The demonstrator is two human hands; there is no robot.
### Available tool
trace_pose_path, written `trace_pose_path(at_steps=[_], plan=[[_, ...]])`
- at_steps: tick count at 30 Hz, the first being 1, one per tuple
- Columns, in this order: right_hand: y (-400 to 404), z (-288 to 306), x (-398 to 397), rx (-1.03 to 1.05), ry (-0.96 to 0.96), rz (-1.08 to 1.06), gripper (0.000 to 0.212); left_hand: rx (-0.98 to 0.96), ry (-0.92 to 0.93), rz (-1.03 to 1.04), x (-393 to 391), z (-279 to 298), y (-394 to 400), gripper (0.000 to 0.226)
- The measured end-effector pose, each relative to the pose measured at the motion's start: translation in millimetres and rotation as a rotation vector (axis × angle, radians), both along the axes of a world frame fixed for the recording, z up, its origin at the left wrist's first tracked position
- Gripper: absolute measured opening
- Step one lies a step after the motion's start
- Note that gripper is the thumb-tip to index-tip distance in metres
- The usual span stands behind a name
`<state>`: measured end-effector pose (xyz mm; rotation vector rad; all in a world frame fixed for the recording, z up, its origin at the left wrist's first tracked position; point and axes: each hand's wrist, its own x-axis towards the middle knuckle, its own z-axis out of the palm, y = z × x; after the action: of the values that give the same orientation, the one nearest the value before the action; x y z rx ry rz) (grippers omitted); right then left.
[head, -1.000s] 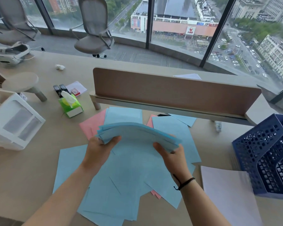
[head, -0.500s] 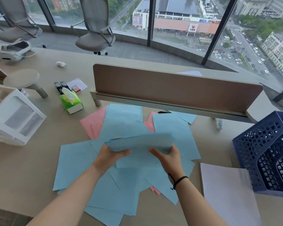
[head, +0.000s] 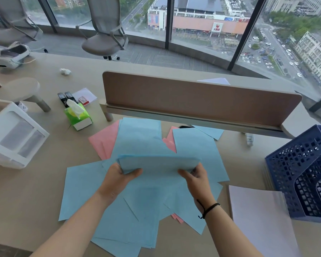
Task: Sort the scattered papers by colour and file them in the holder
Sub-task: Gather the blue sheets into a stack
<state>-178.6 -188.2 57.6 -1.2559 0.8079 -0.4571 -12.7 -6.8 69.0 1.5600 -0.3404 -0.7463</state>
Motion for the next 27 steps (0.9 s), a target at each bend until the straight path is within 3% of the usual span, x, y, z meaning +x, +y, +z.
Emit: trace_pose_path(at_steps=[7, 12, 17, 20, 23, 27], plan=[[22.6, -43.2, 4.2, 0.052, 0.249, 0.035, 0.044, 0.184, -0.008, -0.008, -10.2, -37.9, 0.1, 0.039], [20.3, -54.1, 9.7, -0.007, 0.325, 0.081, 0.035, 0.254, -0.046, -0.001, 2.7, -45.3, -7.2, 0.035], [16.8, -60.5, 13.8, 0.127, 0.354, 0.112, 0.024, 0.362, -0.078, -0.092, 39.0, -48.9, -12.3, 0.021], [19.0, -74.4, 22.7, 0.197, 0.459, 0.099, 0.016, 0.481, -0.064, -0.074, 66.8, -58.2, -12.7, 0.028], [16.5, -95.6, 28.5, 0.272, 0.596, -0.136, 0.029, 0.567, 0.058, -0.014, 97.2, -76.7, -5.2, 0.031], [8.5, -110.1, 40.6, 0.588, 0.493, -0.497, 0.036, 0.639, 0.145, 0.044, 124.3, -102.8, 1.8, 0.040]])
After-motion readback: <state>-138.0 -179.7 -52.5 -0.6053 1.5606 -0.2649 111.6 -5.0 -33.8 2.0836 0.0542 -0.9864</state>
